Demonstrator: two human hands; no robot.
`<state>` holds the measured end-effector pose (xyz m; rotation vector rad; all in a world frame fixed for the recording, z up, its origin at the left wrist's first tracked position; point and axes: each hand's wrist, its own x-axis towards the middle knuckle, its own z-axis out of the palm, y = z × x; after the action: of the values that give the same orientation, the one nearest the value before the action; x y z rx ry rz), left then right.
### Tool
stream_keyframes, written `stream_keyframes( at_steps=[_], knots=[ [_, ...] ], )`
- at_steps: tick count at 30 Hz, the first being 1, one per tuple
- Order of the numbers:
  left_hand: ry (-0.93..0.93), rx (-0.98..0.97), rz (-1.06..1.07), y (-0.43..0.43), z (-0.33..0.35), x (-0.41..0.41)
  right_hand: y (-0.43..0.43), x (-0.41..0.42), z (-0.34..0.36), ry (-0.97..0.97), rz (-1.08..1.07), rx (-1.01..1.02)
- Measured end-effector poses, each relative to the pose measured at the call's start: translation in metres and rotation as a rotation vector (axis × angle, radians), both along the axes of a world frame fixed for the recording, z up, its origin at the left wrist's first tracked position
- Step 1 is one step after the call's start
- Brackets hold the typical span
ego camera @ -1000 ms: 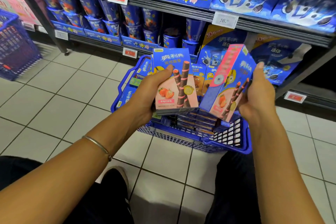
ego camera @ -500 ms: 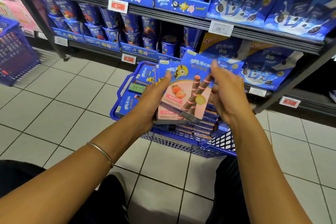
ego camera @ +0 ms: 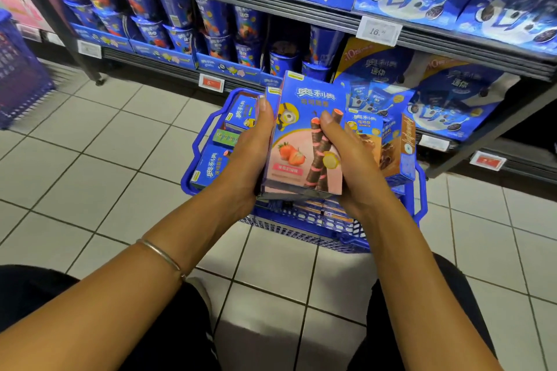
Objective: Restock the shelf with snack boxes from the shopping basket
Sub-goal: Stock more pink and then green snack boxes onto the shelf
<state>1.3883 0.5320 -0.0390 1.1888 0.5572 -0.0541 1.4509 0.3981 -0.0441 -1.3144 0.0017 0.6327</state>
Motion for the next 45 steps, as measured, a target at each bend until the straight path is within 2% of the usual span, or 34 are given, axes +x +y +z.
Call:
stream_keyframes(
  at_steps=[4, 9, 14, 19, 25, 28, 33, 38, 45],
  knots=[
    [0.029, -0.021, -0.015, 0.012, -0.008, 0.006, 0.012, 0.004, -0.008, 0.069, 0.033, -0.027],
    [0.013, -0.146, -0.033, 0.035, -0.018, 0.018, 0.033, 0.012, -0.014, 0.084, -0.003, -0.021],
    [0.061, -0.272, 0.026, 0.052, 0.03, 0.01, 0.057, 0.009, 0.032, 0.071, -0.023, -0.1],
    [0.12, -0.384, 0.144, 0.082, 0.134, -0.018, 0.089, -0.013, 0.14, 0.021, 0.063, -0.178],
    [0.146, -0.411, 0.201, 0.119, 0.329, -0.066, 0.126, -0.049, 0.341, -0.032, 0.136, -0.224],
    [0.082, -0.468, 0.187, 0.141, 0.427, -0.089, 0.141, -0.069, 0.445, -0.091, 0.254, -0.239],
    [-0.007, -0.416, 0.217, 0.185, 0.553, -0.109, 0.18, -0.083, 0.578, -0.149, 0.32, -0.199],
    [-0.106, -0.368, 0.206, 0.238, 0.625, -0.097, 0.238, -0.075, 0.666, -0.268, 0.298, -0.159],
    [-0.251, -0.23, 0.164, 0.304, 0.694, -0.05, 0.29, -0.037, 0.731, -0.342, 0.265, -0.055]
  ],
)
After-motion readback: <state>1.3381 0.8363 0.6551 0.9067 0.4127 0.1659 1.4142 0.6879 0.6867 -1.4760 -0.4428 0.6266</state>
